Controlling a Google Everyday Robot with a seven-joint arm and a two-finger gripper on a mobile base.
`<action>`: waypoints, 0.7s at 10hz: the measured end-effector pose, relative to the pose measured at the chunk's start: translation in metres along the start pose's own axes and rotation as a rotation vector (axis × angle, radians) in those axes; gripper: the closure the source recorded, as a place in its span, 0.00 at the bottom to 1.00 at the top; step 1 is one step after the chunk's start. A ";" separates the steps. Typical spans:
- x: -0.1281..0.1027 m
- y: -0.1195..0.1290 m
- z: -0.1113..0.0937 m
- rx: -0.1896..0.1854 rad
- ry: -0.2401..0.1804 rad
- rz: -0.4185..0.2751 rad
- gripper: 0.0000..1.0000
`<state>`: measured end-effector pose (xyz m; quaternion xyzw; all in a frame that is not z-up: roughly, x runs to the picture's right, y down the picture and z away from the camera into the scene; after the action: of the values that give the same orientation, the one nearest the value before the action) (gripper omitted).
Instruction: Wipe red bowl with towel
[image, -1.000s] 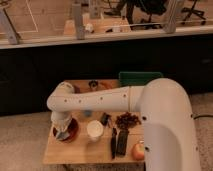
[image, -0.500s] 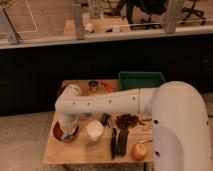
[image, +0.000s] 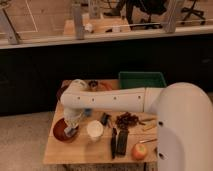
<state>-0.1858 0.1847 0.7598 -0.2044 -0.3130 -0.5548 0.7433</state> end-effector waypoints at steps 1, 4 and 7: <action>-0.003 -0.010 -0.001 0.005 0.001 -0.012 1.00; -0.034 -0.035 0.004 0.007 -0.019 -0.085 1.00; -0.058 -0.029 0.011 0.000 -0.052 -0.126 1.00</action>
<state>-0.2267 0.2238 0.7258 -0.1987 -0.3442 -0.5950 0.6986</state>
